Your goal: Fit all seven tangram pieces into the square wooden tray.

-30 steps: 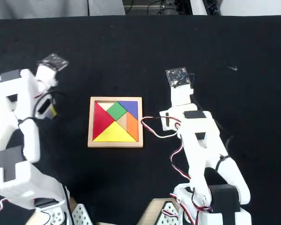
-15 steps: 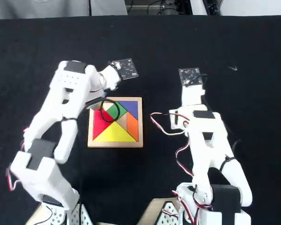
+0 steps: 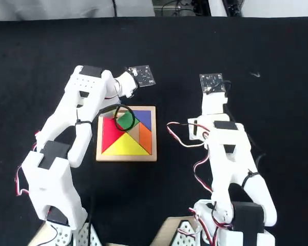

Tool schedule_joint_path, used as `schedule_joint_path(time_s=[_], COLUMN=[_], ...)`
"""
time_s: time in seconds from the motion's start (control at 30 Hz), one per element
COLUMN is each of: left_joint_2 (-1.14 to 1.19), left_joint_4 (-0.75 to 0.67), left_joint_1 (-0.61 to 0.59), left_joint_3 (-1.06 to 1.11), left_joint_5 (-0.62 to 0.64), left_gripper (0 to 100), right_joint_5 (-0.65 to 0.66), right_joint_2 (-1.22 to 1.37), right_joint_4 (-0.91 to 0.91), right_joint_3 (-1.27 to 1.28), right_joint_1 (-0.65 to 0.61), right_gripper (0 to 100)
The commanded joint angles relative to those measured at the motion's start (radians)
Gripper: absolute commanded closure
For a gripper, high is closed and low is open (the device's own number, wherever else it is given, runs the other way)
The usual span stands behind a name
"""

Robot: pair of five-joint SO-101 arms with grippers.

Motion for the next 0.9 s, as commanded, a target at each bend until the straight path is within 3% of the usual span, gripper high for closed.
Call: schedule_joint_path(time_s=[0.0, 0.23, 0.47, 0.67, 0.73, 0.87], left_joint_2=[-0.009, -0.008, -0.009, -0.009, -0.006, 0.043], left_joint_4=[-0.014, -0.008, -0.017, -0.028, -0.046, -0.216], left_joint_1=[0.008, 0.007, -0.018, -0.151, -0.16, -0.151], left_joint_3=[-0.058, -0.048, -0.065, -0.154, -0.162, -0.114], left_joint_5=[-0.02, -0.044, -0.048, -0.037, 0.008, 0.144], left_gripper=[86, 74, 74, 74, 74, 74], right_joint_5=[0.008, 0.008, 0.008, 0.008, 0.008, 0.008], right_joint_2=[-0.001, -0.001, -0.001, -0.001, -0.001, -0.001], right_joint_4=[-0.021, -0.021, -0.021, -0.021, -0.023, -0.023], right_joint_3=[-0.03, -0.028, -0.028, -0.028, -0.03, -0.028], right_joint_1=[0.015, 0.011, 0.011, 0.011, 0.009, 0.009], right_gripper=[98.7, 98.7, 98.7, 98.7, 98.7, 98.7])
